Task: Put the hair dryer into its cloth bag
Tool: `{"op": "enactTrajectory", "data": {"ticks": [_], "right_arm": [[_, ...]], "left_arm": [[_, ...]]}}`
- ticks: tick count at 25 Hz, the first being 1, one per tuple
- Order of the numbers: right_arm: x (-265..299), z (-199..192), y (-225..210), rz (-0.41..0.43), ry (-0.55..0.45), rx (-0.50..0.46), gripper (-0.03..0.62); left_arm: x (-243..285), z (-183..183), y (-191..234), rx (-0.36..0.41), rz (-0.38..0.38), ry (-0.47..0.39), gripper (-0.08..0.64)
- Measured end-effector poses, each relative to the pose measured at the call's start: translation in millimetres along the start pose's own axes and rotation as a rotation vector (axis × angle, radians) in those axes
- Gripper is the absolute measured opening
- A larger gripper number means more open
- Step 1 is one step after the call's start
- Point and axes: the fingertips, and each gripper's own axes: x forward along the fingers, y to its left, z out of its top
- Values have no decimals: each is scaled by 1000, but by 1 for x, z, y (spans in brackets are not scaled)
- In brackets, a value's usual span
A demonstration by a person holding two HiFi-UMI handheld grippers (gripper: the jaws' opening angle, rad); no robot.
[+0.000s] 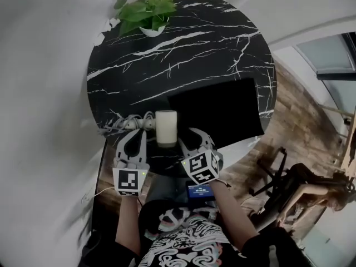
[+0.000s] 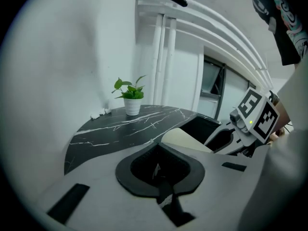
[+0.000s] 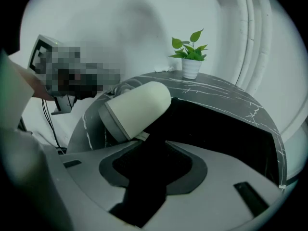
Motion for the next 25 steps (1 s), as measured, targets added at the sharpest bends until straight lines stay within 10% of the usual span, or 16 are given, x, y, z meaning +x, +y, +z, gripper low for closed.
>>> {"op": "enactTrajectory", "data": {"ticks": [5,10,14,18,25], "right_arm": [[-6,10,-11,-14,-40,88,31],[-39,32,-23,5,-100,210,29],[-52,41,-35,2,-110,231,29],[-57,48,-40,3,-114,240,28],[-59,47,-43,0,-111,245,29]], "left_arm": [[4,1,4,36,-12,11,14],[9,1,14,263,-83,127,15],[21,-5,17,454,-215,232,79],[15,3,31,478,-343,301,331],[27,-46,6,565,-587,476,334]]}}
